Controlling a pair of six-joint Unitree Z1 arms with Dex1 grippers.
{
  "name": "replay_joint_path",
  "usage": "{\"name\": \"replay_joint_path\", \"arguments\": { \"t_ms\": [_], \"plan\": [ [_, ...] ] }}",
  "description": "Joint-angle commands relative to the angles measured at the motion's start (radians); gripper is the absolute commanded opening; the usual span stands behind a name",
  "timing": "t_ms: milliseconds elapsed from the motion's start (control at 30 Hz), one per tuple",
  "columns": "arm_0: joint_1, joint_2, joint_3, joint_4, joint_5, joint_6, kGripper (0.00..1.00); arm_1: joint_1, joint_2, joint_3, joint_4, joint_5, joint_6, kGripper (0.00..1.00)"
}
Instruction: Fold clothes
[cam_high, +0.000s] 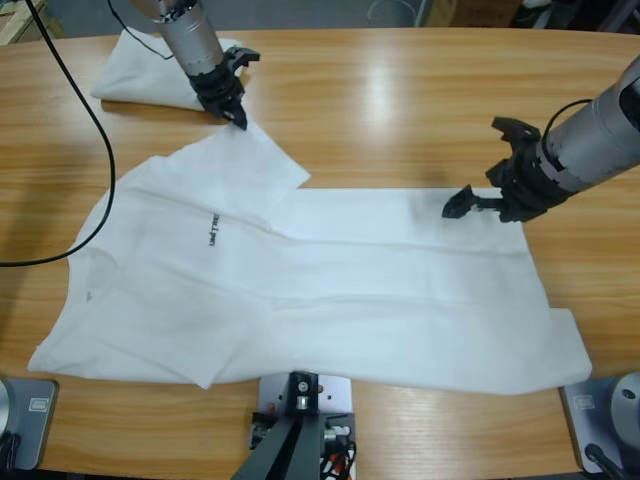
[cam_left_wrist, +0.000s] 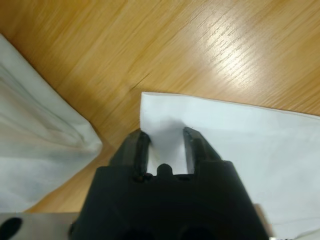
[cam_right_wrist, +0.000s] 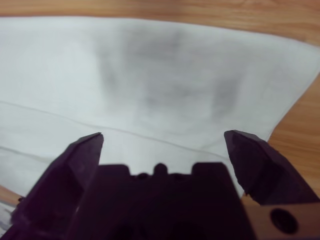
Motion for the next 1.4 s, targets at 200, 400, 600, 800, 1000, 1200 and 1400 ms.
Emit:
{"name": "replay_joint_path", "arguments": {
  "t_ms": [200,400,600,800,1000,1200,1400],
  "plan": [
    [0.001,0.112,-0.064,0.065,0.059,0.0,0.0,-0.016,-0.005,0.038,-0.031,0.007,-0.013,0.982],
    [0.004,0.106,-0.098,0.127,0.034,0.04,0.0,-0.016,-0.013,0.048,-0.033,0.005,-0.011,0.982],
    [0.004,0.102,-0.138,0.14,-0.003,0.026,0.0,-0.058,-0.051,0.067,-0.009,-0.073,0.074,0.98],
    [-0.02,0.1,-0.174,0.14,-0.013,-0.003,0.0,-0.077,-0.153,0.16,-0.006,-0.059,0.212,0.964],
    [-0.023,0.104,-0.21,0.182,-0.028,-0.026,0.0,-0.078,-0.163,0.251,-0.086,-0.014,0.302,0.826],
    [-0.023,0.095,-0.212,0.19,-0.029,-0.02,0.0,-0.103,-0.124,0.288,-0.154,0.007,0.331,0.721],
    [-0.025,0.095,-0.211,0.208,-0.036,-0.011,0.0,-0.111,-0.112,0.293,-0.16,-0.009,0.356,0.724]
  ]
}}
